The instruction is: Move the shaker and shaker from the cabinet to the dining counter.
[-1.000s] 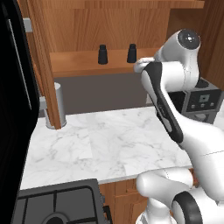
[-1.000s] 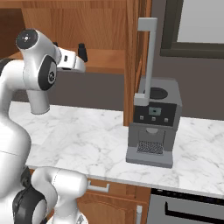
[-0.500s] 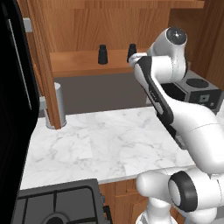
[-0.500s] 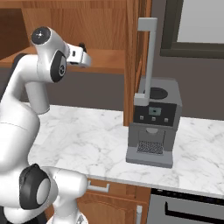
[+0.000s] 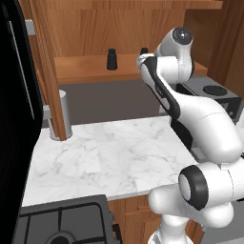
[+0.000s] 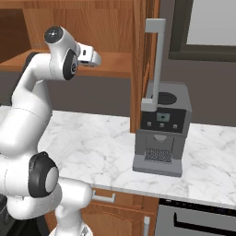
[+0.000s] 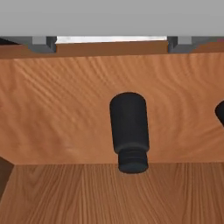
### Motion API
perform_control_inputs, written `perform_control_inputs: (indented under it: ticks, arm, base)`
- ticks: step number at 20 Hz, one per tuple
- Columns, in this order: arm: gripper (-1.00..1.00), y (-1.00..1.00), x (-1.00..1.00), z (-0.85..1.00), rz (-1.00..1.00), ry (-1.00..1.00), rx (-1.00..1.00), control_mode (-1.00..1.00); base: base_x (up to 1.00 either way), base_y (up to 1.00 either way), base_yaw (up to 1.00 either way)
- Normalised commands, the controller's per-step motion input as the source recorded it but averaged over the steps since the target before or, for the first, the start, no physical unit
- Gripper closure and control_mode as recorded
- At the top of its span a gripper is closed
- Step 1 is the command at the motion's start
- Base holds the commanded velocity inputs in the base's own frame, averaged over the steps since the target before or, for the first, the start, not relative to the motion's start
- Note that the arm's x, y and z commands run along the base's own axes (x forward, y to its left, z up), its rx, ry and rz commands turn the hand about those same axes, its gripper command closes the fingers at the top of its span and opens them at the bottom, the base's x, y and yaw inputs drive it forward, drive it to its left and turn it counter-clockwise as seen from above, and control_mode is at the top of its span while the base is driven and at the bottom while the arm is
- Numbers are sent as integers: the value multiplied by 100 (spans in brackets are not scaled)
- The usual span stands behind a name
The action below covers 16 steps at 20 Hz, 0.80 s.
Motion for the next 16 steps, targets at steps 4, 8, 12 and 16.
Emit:
perform_control_inputs:
  ticks: [4,8,12,16]
  arm:
    - [-100,3,36,0,0,0,0,-100]
    - [-100,14,29,0,0,0,-2,-100]
    - [-100,17,19,0,0,0,-2,-100]
    - [-100,5,32,0,0,1,0,-100]
  base:
    - [0,0,0]
    - [0,0,0]
    - [0,0,0]
    - [0,0,0]
